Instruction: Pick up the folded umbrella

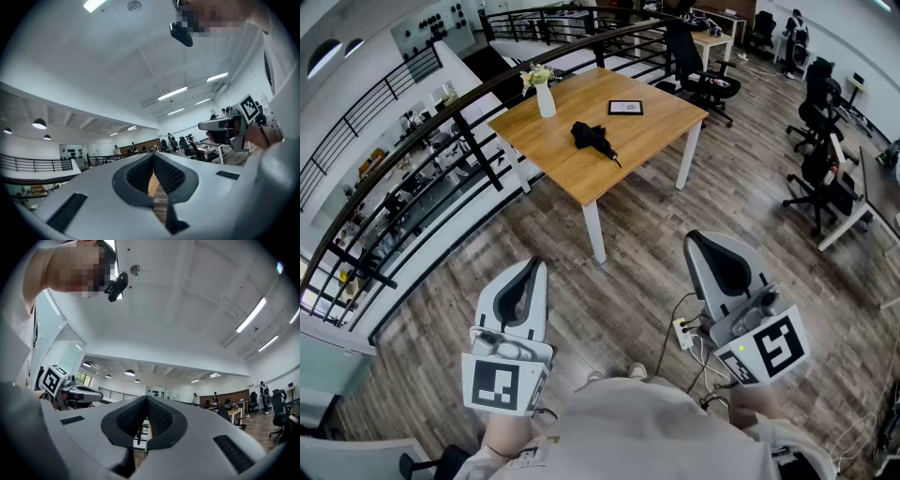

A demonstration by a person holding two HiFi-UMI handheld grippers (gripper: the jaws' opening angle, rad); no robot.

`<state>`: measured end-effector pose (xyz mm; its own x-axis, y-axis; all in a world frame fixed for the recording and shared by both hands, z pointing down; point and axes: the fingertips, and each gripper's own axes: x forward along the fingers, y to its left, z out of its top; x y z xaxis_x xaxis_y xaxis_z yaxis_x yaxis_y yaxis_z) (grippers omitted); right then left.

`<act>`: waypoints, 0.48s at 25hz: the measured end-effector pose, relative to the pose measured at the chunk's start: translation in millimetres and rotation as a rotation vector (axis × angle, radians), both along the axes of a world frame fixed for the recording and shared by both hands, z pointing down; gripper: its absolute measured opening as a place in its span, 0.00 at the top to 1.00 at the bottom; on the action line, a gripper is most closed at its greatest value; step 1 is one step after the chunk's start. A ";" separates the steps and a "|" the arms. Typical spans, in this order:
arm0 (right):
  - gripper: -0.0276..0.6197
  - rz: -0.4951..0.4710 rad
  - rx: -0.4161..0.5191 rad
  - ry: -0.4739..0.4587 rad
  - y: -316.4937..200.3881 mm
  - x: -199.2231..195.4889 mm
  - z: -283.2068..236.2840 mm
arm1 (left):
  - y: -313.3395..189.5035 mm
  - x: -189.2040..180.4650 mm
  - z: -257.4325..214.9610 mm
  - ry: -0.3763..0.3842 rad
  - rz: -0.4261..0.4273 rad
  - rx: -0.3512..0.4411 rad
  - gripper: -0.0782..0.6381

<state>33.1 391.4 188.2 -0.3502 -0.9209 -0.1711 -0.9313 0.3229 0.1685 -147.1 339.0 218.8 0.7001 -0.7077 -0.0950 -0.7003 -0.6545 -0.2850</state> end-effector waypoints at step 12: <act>0.91 -0.001 -0.031 -0.052 -18.2 32.5 20.3 | -10.0 21.9 16.7 0.041 -0.013 -0.052 0.87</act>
<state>65.6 373.2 208.5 -0.3427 -0.9256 -0.1607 -0.9382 0.3284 0.1095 -125.3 329.0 235.5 0.6874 -0.7211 -0.0862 -0.7189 -0.6588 -0.2215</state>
